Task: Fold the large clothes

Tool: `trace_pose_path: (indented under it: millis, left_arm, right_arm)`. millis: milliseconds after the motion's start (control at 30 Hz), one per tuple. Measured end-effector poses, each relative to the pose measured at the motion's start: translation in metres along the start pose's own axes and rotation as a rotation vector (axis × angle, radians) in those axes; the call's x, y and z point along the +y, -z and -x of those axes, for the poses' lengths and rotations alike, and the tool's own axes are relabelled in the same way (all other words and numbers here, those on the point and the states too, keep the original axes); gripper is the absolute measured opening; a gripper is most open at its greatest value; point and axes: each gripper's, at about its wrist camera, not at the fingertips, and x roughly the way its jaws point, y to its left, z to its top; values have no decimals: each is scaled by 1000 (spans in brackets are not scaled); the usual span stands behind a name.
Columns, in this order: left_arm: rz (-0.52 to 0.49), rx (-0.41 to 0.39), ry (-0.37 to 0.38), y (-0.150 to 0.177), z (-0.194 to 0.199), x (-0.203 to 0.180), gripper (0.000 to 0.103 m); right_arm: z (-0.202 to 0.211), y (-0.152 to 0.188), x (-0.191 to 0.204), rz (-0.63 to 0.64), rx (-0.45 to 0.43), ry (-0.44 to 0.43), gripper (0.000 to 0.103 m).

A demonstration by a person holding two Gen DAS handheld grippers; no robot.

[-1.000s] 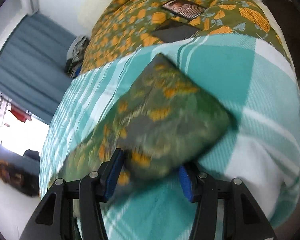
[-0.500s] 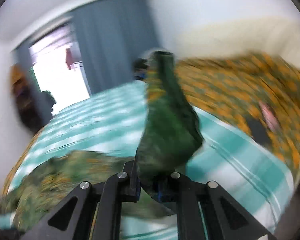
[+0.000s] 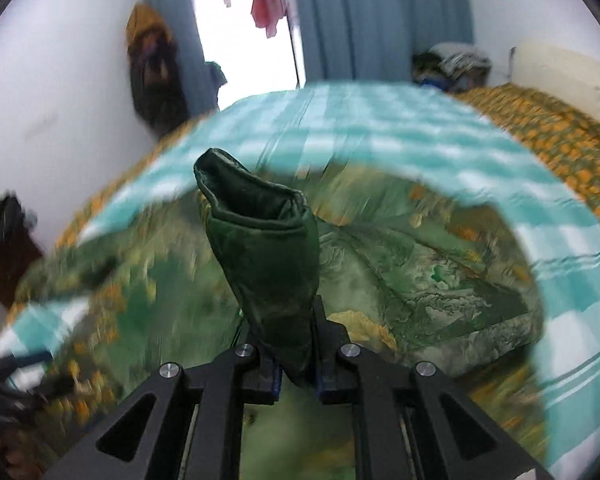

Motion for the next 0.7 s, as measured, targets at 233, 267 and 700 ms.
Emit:
trace_pose_path:
  millis: [233, 267, 700]
  left_arm:
    - [-48, -7, 44, -12, 0, -23, 102]
    - [-49, -6, 60, -14, -1, -26, 102]
    - [-130, 187, 165, -48, -96, -121, 31]
  right_arm:
    - [7, 43, 14, 101, 90, -85, 70]
    - [12, 47, 14, 124, 87, -89, 70]
    - [92, 95, -19, 74, -24, -151, 70]
